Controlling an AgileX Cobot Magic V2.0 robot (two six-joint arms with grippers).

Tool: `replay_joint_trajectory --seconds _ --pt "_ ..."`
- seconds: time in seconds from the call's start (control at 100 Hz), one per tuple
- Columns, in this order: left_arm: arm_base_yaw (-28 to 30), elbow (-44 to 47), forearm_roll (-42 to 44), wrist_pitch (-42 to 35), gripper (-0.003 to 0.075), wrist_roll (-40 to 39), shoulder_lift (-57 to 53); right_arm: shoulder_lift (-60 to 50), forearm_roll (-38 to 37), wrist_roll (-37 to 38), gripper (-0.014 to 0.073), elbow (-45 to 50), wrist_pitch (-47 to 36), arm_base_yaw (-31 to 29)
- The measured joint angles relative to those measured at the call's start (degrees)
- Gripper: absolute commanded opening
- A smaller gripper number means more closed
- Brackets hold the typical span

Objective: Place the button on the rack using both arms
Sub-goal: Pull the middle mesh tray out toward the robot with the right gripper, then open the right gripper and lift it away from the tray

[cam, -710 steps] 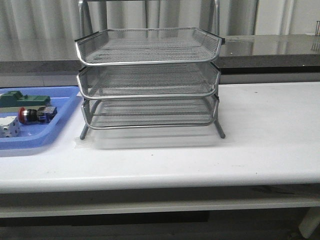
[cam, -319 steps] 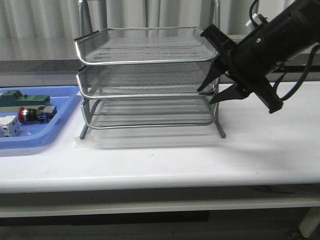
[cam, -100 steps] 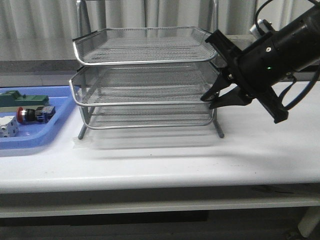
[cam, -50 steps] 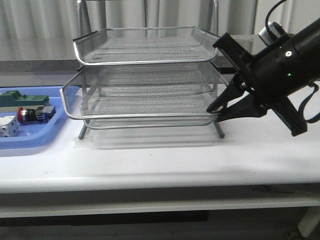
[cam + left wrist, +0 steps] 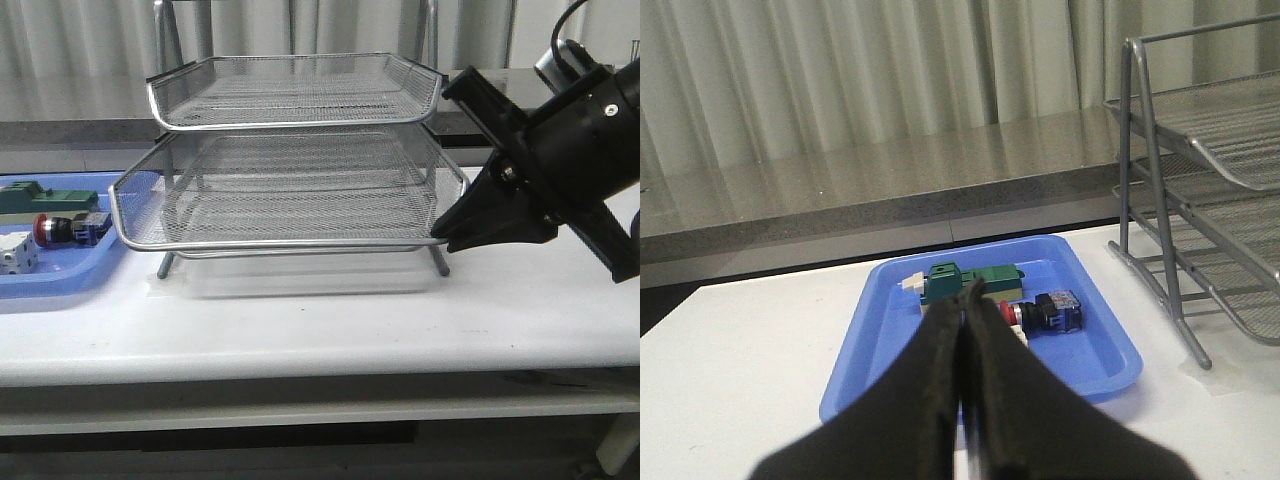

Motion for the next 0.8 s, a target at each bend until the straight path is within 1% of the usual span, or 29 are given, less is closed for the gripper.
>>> replay_joint_trajectory --seconds 0.09,0.16,0.23,0.38,0.43,0.47,0.52,0.69,0.8 --pt "0.0 0.0 0.0 0.0 -0.0021 0.0 0.0 -1.1 -0.8 -0.8 0.0028 0.2 0.0 0.0" --pt "0.0 0.0 0.0 0.0 -0.0021 0.0 0.0 -1.8 -1.9 -1.6 0.0077 0.6 0.4 0.1" --pt "0.0 0.0 0.0 0.0 -0.0021 0.0 0.0 -2.7 -2.1 -2.3 0.0176 0.6 0.4 0.1" --pt "0.0 0.0 0.0 0.0 -0.0021 0.0 0.0 -3.7 -3.4 -3.6 0.0461 0.8 2.0 0.4" --pt "0.0 0.0 0.0 0.0 -0.0021 0.0 0.0 -3.8 -3.4 -3.8 0.0527 0.8 2.8 0.4" --pt "0.0 0.0 0.0 0.0 -0.0021 0.0 0.0 -3.8 -3.4 -3.8 0.0562 0.8 3.2 0.4" --pt "0.0 0.0 0.0 0.0 -0.0021 0.0 0.0 -3.8 -3.4 -3.8 0.0576 0.8 3.8 0.5" --pt "0.0 0.0 0.0 0.0 -0.0021 0.0 0.0 -4.1 -3.5 -3.8 0.0575 0.8 4.2 0.5" --pt "0.0 0.0 0.0 0.0 -0.0021 0.0 0.0 -5.0 -5.0 -3.8 0.0575 0.8 4.2 0.5"
